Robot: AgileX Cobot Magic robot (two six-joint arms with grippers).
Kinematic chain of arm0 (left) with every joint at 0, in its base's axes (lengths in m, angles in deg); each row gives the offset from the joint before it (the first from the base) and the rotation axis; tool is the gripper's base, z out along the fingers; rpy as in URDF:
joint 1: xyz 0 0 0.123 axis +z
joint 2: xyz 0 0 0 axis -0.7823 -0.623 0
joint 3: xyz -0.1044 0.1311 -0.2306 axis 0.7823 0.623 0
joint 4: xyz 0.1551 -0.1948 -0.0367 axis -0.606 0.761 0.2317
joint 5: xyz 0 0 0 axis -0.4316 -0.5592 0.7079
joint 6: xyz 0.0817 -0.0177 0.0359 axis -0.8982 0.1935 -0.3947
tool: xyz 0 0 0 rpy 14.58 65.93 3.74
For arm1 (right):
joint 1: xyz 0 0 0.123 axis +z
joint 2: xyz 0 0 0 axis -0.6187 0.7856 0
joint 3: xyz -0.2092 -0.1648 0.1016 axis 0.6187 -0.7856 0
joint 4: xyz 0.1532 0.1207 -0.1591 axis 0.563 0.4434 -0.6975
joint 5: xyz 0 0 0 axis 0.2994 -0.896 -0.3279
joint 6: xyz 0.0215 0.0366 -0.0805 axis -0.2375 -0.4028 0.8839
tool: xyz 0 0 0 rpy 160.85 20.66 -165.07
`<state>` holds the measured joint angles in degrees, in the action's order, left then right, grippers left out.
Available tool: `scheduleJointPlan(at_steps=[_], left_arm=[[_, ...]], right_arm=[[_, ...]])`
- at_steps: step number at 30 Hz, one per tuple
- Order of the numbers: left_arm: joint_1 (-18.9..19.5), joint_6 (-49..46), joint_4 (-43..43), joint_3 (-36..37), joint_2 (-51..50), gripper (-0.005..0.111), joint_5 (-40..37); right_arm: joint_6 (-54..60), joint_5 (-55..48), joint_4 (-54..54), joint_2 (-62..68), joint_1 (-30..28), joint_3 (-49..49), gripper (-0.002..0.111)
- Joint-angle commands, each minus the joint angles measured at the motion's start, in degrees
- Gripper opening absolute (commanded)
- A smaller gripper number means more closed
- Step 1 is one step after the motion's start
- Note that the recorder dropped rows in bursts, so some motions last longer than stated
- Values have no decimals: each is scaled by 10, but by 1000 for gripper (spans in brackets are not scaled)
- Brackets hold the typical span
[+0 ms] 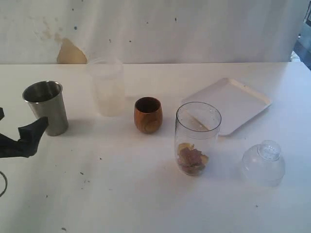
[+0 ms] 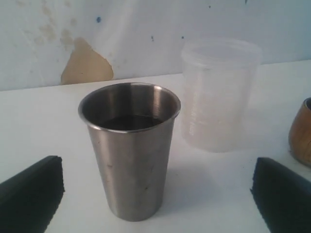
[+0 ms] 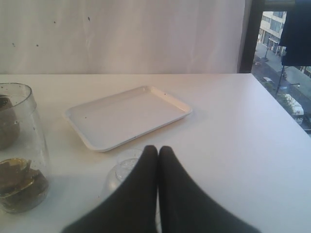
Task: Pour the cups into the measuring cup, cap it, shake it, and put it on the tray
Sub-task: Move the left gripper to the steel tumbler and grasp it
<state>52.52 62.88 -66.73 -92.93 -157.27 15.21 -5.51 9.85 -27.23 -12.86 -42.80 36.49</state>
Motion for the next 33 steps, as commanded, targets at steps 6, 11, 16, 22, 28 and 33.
scheduleJointPlan(at_steps=[6,11,16,22,28,33], left_arm=[[-4,-1,-5,-95,-145,105,16],[-4,15,-10,-154,-194,105,16],[-4,14,-11,-194,-225,105,16],[-4,15,-11,-226,-246,105,16],[-4,16,-12,-252,-268,105,16],[-4,9,-16,-275,-284,105,16]], right_arm=[[-2,3,0,-2,1,-4,0],[-2,3,0,-2,1,-4,0],[-2,3,0,-2,1,-4,0],[-2,3,0,-2,1,-4,0],[-2,3,0,-2,1,-4,0],[-2,3,0,-2,1,-4,0]])
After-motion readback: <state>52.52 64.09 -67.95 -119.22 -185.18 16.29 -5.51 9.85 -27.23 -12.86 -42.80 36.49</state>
